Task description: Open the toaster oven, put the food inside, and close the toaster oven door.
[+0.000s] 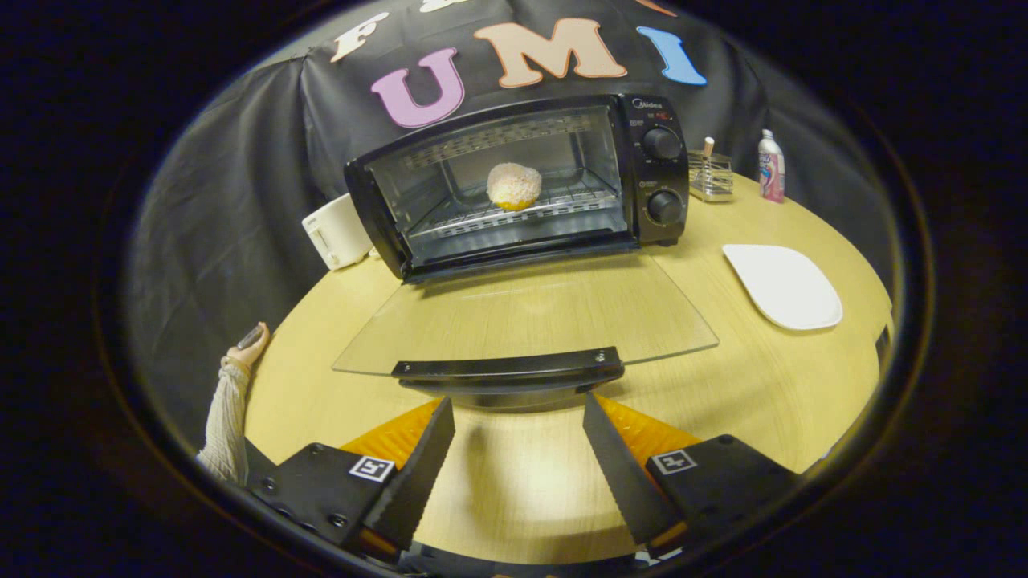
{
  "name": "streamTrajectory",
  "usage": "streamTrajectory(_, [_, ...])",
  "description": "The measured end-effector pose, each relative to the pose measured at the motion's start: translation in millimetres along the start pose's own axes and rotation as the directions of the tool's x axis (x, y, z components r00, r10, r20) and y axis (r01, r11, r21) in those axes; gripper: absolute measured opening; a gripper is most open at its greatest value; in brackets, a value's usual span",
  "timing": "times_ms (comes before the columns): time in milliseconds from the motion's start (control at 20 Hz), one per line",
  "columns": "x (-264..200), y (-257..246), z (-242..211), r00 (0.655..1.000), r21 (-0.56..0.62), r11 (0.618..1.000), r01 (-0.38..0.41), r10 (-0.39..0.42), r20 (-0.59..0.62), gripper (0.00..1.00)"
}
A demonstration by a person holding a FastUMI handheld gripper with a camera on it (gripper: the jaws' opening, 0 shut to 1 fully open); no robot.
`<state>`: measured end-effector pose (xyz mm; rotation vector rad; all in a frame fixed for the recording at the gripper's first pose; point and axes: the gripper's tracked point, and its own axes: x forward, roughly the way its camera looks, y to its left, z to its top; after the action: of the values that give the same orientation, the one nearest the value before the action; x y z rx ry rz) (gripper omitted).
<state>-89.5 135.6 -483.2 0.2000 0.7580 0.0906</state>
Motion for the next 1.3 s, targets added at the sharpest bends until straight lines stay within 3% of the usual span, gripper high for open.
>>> streamTrajectory(500, [-5.8, 6.7, 16.0, 0.998, 0.020, 0.999, -0.047, 0.046, 0.032, 1.00])
streamTrajectory(1300, [-23.1, 23.5, 110.2, 0.970, -0.014, 0.995, -0.099, 0.099, 0.222, 1.00])
